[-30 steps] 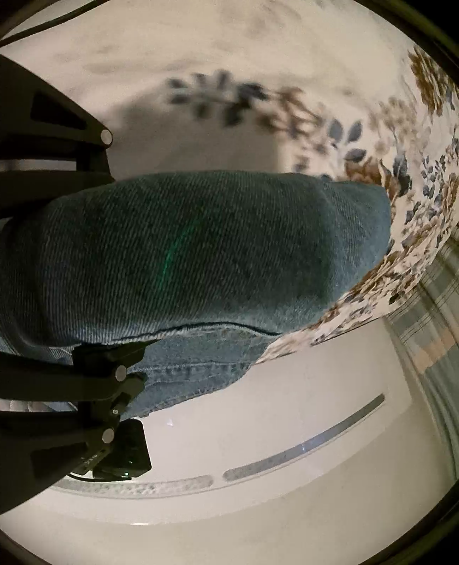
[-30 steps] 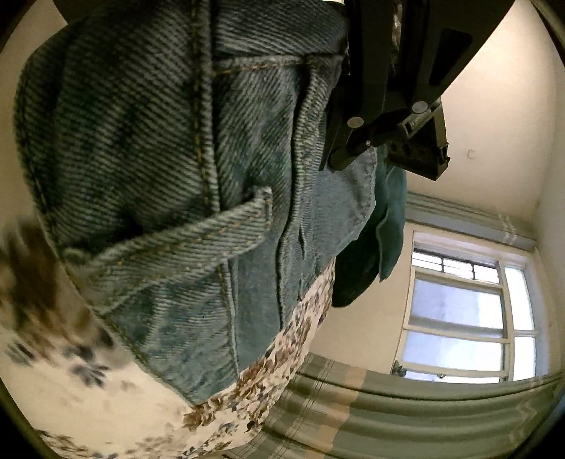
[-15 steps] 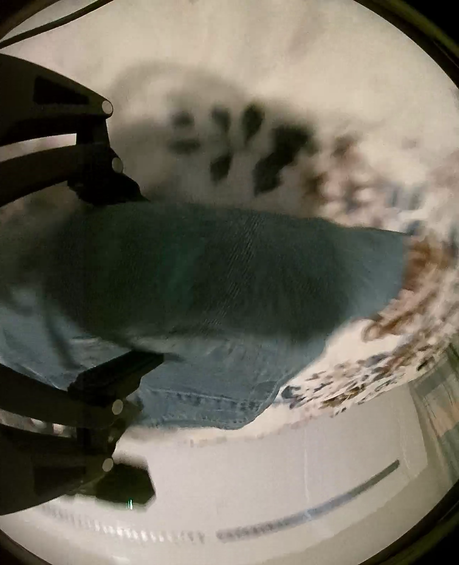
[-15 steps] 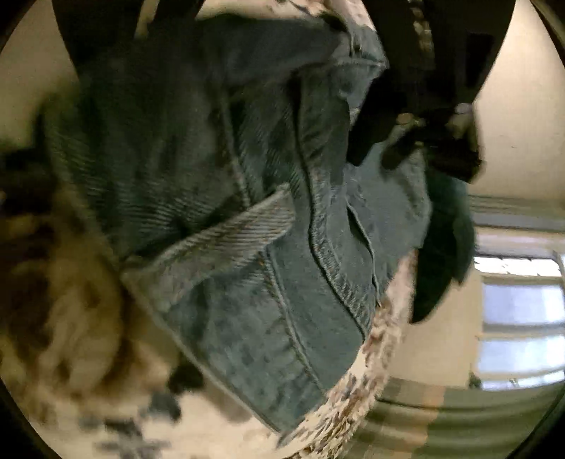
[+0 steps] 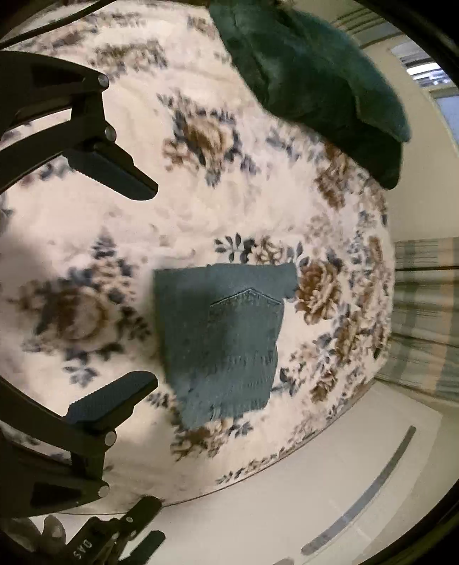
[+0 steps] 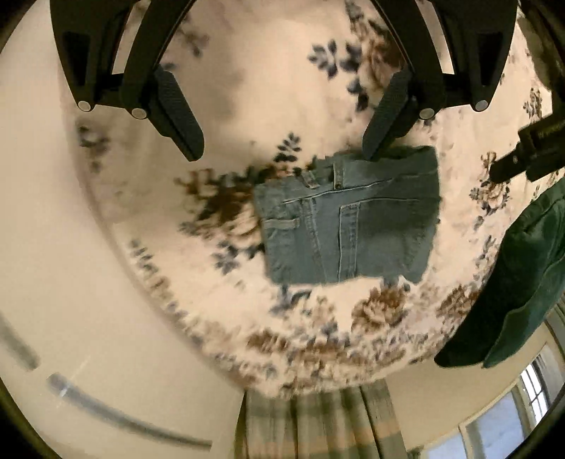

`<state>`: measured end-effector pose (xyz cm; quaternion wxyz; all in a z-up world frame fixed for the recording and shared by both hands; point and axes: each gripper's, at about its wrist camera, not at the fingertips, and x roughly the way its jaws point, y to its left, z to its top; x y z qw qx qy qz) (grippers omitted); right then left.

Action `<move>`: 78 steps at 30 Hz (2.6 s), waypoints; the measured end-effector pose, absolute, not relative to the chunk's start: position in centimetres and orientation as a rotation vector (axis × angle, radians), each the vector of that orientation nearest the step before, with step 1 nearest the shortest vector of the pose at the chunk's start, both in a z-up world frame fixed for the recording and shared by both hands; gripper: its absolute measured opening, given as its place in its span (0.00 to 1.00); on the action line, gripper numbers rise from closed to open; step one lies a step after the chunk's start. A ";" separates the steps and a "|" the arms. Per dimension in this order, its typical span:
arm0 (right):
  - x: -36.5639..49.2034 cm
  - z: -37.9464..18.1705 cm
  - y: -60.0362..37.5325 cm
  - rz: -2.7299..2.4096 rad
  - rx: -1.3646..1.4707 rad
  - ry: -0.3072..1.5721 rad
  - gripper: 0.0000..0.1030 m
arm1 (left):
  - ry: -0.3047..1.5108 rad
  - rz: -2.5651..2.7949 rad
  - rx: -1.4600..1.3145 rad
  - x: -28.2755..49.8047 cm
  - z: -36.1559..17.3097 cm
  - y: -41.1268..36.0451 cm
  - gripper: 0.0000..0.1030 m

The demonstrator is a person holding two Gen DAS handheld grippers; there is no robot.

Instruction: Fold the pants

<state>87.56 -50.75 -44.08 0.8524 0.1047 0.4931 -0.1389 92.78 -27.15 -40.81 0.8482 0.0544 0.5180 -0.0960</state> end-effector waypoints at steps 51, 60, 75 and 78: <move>30.2 8.8 -41.4 -0.122 0.131 0.654 0.95 | 0.698 -0.104 0.100 47.4 -0.3 -20.3 0.97; 34.9 9.0 -43.8 -0.099 0.119 0.711 0.96 | 0.698 -0.075 0.094 49.5 0.4 -22.5 1.00; 41.5 10.9 -44.6 -0.124 0.069 0.716 0.96 | 0.684 -0.016 0.091 52.5 2.1 -23.2 1.00; 41.9 11.0 -44.3 -0.117 0.074 0.717 0.96 | 0.682 -0.005 0.097 52.7 2.3 -23.1 1.00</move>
